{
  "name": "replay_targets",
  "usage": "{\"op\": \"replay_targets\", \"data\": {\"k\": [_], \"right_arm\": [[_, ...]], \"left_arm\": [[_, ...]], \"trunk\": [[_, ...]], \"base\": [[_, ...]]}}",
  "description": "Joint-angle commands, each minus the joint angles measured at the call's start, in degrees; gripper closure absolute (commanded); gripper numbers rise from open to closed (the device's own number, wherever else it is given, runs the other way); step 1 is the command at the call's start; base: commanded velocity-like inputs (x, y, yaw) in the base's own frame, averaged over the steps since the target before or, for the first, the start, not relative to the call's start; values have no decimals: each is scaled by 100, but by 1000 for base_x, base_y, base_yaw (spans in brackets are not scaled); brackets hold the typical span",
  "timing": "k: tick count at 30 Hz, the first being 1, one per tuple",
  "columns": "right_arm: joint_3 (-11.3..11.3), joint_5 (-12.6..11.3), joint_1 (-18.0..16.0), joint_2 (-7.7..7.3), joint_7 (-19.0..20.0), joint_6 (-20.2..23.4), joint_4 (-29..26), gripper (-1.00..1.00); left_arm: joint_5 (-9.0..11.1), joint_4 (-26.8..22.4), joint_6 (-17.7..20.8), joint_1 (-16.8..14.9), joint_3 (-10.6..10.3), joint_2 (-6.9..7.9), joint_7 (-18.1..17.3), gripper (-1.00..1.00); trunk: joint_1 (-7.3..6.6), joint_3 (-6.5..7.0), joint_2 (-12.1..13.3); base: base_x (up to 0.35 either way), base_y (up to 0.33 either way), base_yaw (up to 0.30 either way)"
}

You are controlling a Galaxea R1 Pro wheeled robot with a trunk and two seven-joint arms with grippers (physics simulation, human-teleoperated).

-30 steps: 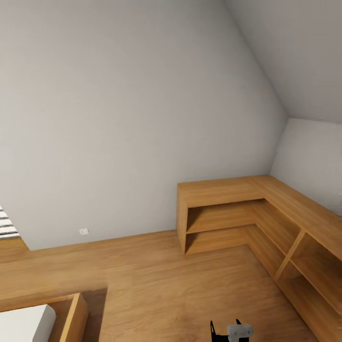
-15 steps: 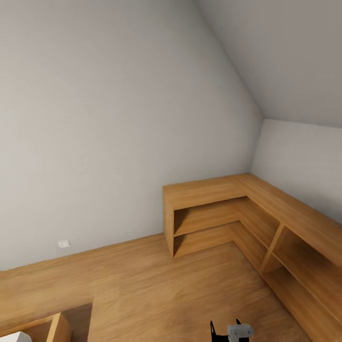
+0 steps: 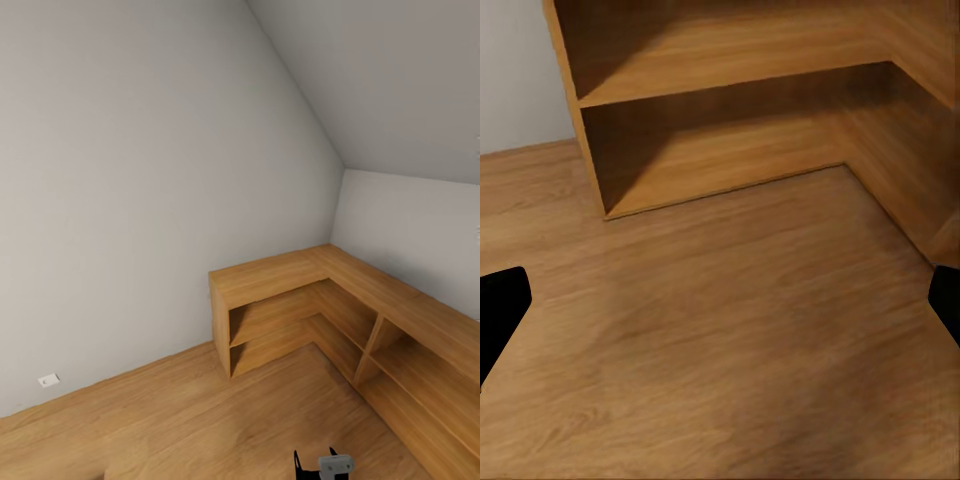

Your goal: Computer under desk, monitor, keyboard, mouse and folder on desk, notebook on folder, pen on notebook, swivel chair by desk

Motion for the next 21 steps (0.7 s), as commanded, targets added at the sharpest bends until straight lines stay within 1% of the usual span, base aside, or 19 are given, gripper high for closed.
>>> {"op": "replay_targets", "data": {"k": [1, 3, 12, 15, 21], "right_arm": [[47, -9, -8, 5, 37, -15, 11, -100], [47, -9, -8, 3, 109, -15, 11, -100], [47, -9, -8, 3, 128, -15, 11, -100], [47, -9, -8, 3, 128, -15, 11, -100], [47, -9, -8, 3, 128, -15, 11, -100]], "left_arm": [[40, -13, -13, 0, -49, 8, 43, -100], [40, -13, -13, 1, -48, 8, 43, -100], [40, -13, -21, 0, -42, 7, 43, -100], [40, -13, -22, -1, -43, 7, 43, -100], [40, -13, -22, 1, -41, 8, 43, -100]], "trunk": [[7, -6, -10], [7, 2, -10], [7, 39, -10], [7, 52, -10], [7, 77, -10]], "base": [[291, 96, -266], [116, 26, -267], [35, 5, -267], [206, 0, -268], [316, 0, -268]]}}
